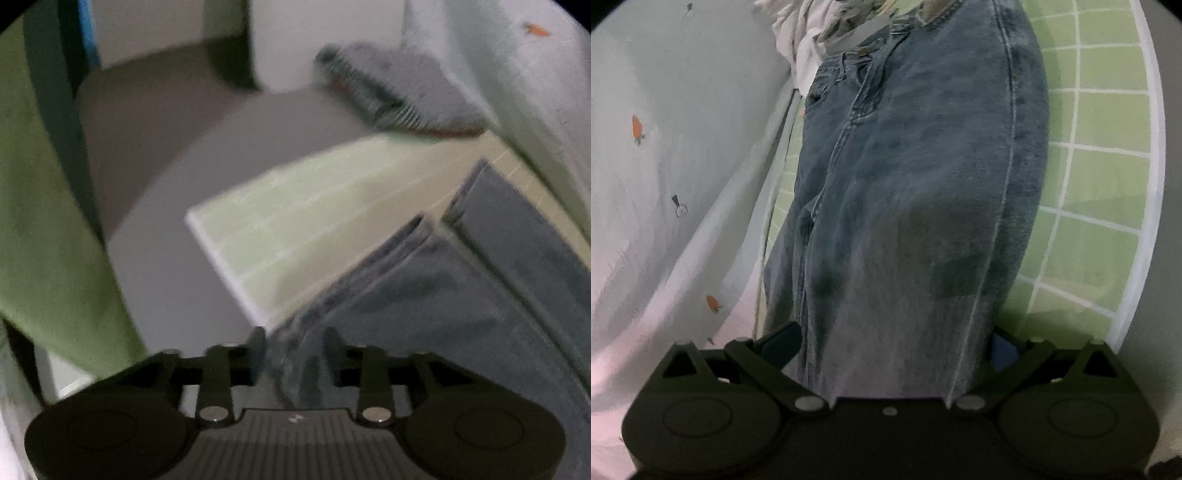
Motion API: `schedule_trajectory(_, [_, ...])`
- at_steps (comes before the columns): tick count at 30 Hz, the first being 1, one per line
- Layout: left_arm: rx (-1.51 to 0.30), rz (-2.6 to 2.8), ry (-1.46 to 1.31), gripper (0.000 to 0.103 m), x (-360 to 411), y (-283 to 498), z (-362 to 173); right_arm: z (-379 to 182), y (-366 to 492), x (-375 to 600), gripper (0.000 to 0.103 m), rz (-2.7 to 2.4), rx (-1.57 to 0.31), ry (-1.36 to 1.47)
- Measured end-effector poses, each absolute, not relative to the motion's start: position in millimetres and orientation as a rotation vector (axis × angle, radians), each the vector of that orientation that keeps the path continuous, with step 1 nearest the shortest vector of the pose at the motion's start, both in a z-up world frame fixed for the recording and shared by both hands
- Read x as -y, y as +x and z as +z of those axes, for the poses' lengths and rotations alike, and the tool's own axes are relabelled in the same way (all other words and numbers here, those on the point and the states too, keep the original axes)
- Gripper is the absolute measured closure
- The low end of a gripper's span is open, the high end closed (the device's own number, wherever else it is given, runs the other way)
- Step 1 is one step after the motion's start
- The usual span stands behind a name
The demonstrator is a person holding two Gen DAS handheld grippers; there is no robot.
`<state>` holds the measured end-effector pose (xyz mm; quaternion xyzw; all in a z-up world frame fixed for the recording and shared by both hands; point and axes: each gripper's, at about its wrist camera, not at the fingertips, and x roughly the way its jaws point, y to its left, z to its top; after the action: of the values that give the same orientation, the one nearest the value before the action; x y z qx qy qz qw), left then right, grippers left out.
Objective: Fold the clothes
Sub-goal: 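Grasp the jeans hem with the left tool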
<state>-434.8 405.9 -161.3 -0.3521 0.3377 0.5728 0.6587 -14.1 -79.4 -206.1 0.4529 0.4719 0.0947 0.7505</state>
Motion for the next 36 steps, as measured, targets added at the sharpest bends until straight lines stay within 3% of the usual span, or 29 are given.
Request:
schedule_trajectory(5, [-0.680,1.195,-0.757,0.048,-429,-412,-143,-198,-11,63,0.000,0.187,-1.035,0.864])
schedule_trajectory(20, [-0.716,1.009,-0.806,0.041,-533,-292,-190,-190,-6,22,0.000,0.071,-1.039,0.620])
schedule_trajectory(22, [-0.729,0.982,-0.810,0.043,-541,-284,-194,-190,-5,14,0.000,0.051,-1.045,0.582])
schedule_trajectory(25, [-0.755,0.981,-0.768,0.082,-540,-277,-196,-189,0,-1,0.000,0.016,-1.069,0.490])
schedule_trajectory(36, [-0.716,1.057,-0.869,0.083,-563,-319,-191,-194,12,-37,0.000,-0.081,-1.128,0.239])
